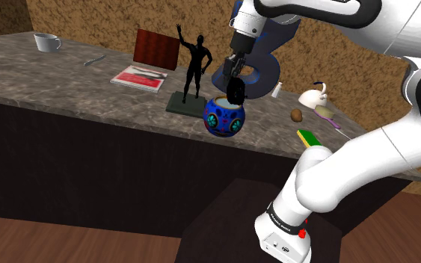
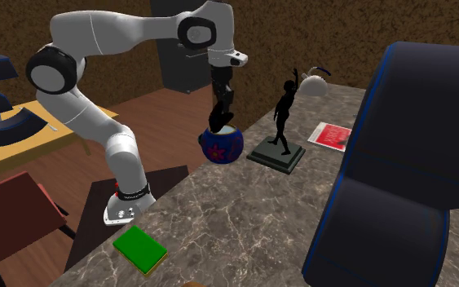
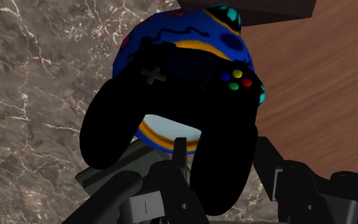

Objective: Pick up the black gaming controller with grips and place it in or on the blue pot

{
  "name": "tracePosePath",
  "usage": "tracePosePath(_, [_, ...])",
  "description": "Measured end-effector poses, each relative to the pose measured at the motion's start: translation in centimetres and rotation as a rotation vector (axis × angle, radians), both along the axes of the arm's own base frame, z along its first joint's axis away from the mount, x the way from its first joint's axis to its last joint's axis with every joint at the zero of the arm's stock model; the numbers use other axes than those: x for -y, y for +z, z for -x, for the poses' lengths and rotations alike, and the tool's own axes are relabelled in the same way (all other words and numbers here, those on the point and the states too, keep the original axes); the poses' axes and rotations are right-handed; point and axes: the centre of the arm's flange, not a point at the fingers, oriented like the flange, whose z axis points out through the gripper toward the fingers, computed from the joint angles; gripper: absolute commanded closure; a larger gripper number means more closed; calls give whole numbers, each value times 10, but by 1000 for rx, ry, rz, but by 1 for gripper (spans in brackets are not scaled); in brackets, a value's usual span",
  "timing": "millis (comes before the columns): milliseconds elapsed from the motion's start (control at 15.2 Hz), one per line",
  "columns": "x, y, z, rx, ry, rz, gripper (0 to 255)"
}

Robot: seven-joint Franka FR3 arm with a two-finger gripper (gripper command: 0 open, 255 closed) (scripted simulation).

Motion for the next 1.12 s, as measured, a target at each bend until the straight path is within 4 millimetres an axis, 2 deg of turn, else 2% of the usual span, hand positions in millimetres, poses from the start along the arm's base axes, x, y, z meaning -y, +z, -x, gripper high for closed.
tracePosePath(528, [0, -44, -1, -1, 0, 0, 255])
tracePosePath(924, [0, -49, -1, 0, 0, 0, 255])
tracePosePath(990, [0, -49, -1, 0, 0, 0, 0])
tracePosePath(1122, [0, -49, -1, 1, 0, 0, 0])
